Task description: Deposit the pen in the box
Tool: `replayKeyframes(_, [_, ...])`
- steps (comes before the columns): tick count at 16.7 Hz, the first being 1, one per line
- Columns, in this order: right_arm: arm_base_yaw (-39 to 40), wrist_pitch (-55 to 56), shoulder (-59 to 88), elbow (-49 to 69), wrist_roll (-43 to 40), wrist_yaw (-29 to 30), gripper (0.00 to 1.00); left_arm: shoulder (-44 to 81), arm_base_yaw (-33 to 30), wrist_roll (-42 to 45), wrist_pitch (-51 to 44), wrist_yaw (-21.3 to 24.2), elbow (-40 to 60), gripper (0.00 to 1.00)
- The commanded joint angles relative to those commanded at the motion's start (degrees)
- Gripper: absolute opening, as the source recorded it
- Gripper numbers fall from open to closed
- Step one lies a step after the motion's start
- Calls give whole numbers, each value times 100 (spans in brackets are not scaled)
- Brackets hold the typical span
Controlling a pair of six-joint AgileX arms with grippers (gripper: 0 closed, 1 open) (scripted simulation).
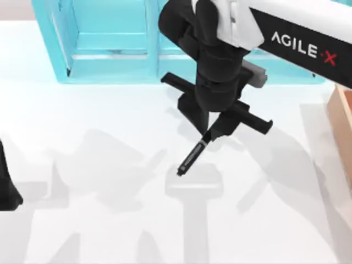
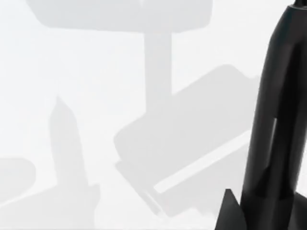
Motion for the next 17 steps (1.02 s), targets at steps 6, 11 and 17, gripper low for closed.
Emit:
replayKeyframes(6, [-896, 40, -256, -289, -206, -42, 0, 0, 0, 0, 0, 0, 0, 100])
replayKeyframes(11, [-1790, 59, -485, -609, -360, -130, 0, 0, 0, 0, 0, 0, 0, 100])
replayKeyframes(17, [-2823, 107, -783, -966, -575, -197, 0, 0, 0, 0, 0, 0, 0, 100])
